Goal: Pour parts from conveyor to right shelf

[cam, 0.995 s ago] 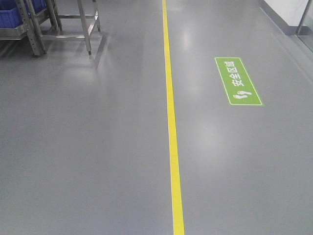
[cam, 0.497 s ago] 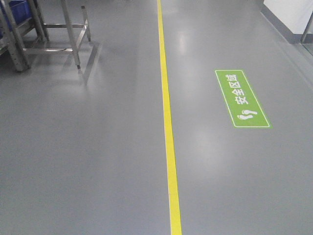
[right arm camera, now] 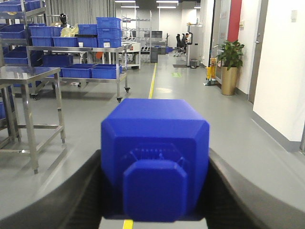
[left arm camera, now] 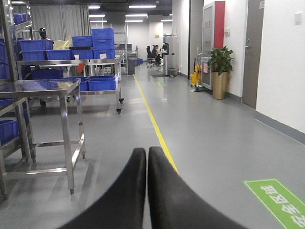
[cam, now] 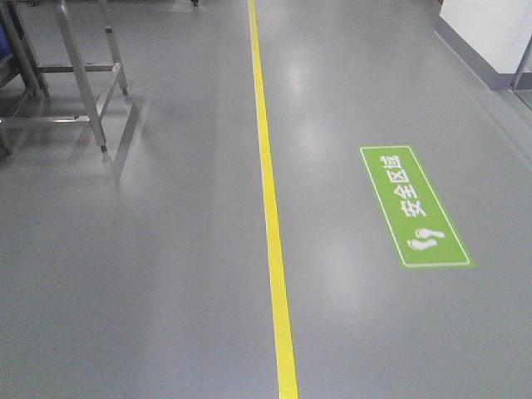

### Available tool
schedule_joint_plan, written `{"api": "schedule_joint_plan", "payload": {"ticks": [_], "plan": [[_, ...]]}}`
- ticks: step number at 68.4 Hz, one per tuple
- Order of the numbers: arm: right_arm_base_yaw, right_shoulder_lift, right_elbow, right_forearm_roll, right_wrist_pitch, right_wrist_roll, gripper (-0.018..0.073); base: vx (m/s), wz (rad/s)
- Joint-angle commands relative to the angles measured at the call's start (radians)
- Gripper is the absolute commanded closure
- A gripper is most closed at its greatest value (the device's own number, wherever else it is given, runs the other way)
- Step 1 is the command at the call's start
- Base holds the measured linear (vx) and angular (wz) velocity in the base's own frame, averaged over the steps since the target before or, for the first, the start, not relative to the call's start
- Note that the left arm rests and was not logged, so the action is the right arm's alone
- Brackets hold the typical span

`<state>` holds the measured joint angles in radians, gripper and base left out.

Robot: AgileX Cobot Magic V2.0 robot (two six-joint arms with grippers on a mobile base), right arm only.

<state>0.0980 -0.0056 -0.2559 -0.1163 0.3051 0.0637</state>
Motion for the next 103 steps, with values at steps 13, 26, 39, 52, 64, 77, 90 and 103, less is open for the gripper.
{"api": "schedule_joint_plan", "payload": {"ticks": [13,26,39,52,64,77,90,103], "plan": [[-0.001,0.012,-0.026,-0.008,-0.086,-0.005,0.0499,0.71,0.02],[-0.001,0.012,-0.026,-0.008,-0.086,-0.005,0.0499,0.70,0.12],[-0.001,0.012,-0.026,-0.008,-0.086,-0.005,0.0499,0.72,0.09],[-0.001,0.012,-0.026,-0.008,-0.086,-0.005,0.0499,0.74,-0.01],[-0.001,0.012,-0.026,-0.008,-0.086,-0.005,0.0499,0.74,-0.07],[-0.001,0.012,-0.026,-0.008,-0.086,-0.005,0.0499,0.74,-0.06],[-0.001,0.012,-0.026,-0.008,-0.086,-0.005,0.0499,0.73,-0.06],[-0.001,0.012,-0.026,-0.008,-0.086,-0.005,0.0499,0.73,-0.03]]}}
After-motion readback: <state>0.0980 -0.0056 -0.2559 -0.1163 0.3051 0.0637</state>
